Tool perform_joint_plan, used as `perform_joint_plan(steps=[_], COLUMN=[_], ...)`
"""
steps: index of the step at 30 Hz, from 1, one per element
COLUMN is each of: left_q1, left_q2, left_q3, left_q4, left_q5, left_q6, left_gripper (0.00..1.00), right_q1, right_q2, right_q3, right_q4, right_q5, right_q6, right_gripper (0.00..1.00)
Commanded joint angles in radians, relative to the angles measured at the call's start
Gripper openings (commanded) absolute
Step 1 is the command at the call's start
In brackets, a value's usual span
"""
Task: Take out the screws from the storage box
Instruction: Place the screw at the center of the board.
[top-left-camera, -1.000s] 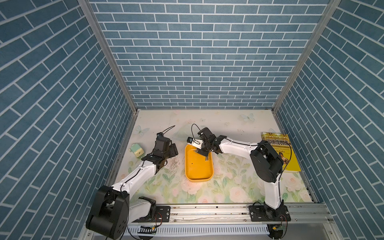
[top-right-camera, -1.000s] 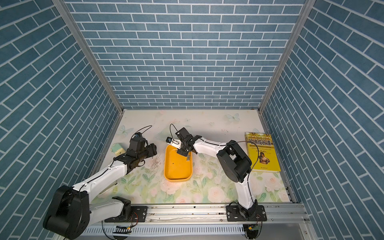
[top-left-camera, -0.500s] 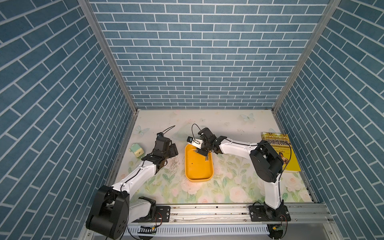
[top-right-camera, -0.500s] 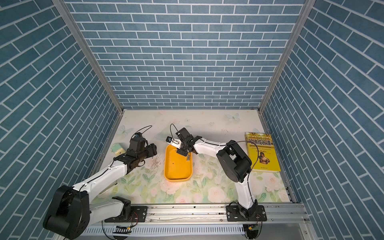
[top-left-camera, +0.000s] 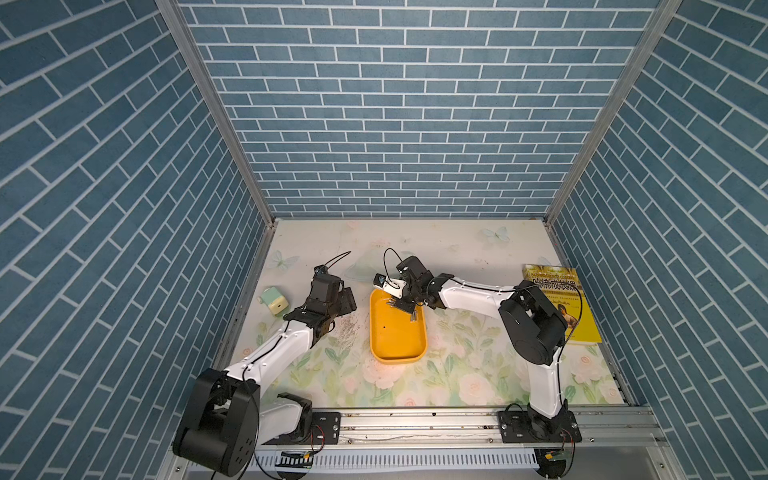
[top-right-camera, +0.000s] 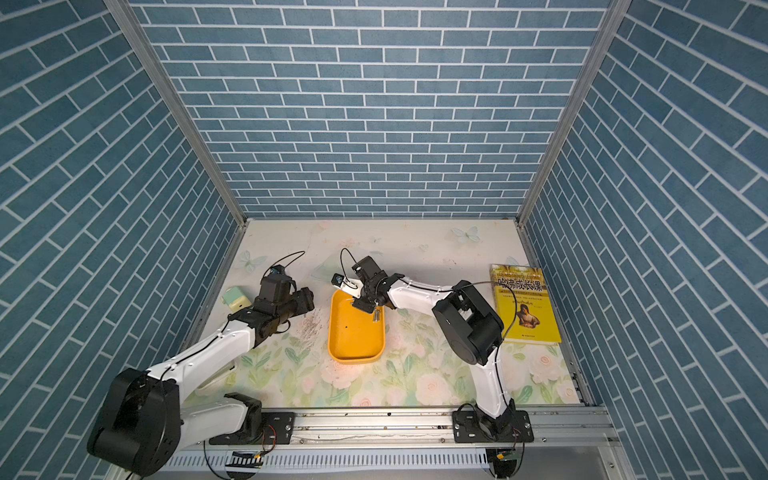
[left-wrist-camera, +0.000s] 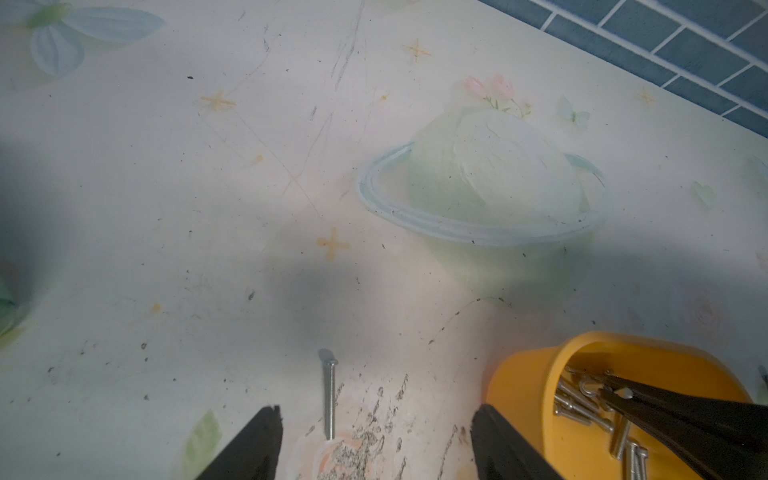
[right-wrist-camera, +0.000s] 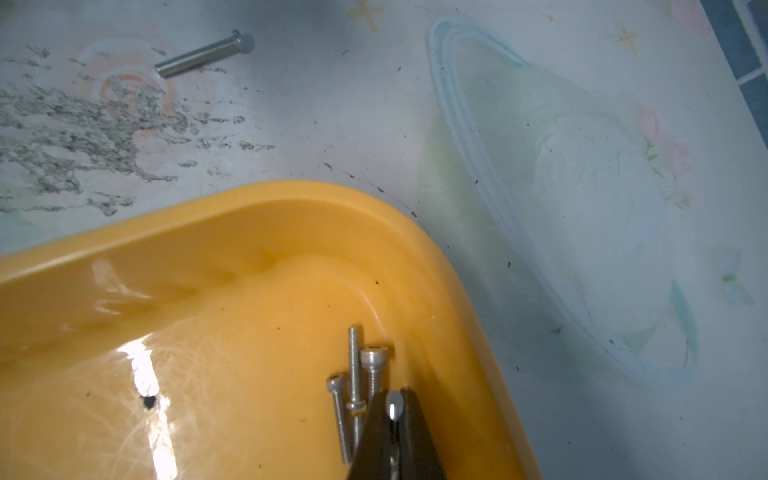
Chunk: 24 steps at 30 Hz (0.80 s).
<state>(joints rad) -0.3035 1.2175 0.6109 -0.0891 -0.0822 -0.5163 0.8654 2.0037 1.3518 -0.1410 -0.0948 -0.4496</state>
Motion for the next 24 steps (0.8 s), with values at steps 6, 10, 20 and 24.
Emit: perform_joint_plan(steps=[6, 10, 20, 24], left_q1=[0.004, 0.004, 0.004, 0.004], left_q2=[0.004, -0.001, 0.007, 0.002], left_q3=[-0.007, -0.007, -0.006, -0.006], left_q4=[0.014, 0.015, 0.015, 0.014], left_q5=[0.019, 0.017, 0.025, 0.018], left_q6=[0.015, 0.016, 0.016, 0.016], left_gripper=[0.76, 0.76, 0.76, 0.76], right_q1=[-0.002, -0.002, -0.002, -0.003], right_q2=[-0.076, -0.086, -0.108, -0.116], right_q3=[-0.044, -0.054, -0.084, -0.091], right_q4=[0.050, 0.070, 0.085, 0.087], right_q5=[-0.042, -0.026, -0.057, -0.058], right_q6=[0.010, 0.020, 0.010, 0.005], right_gripper=[0.00, 0.01, 0.00, 0.00])
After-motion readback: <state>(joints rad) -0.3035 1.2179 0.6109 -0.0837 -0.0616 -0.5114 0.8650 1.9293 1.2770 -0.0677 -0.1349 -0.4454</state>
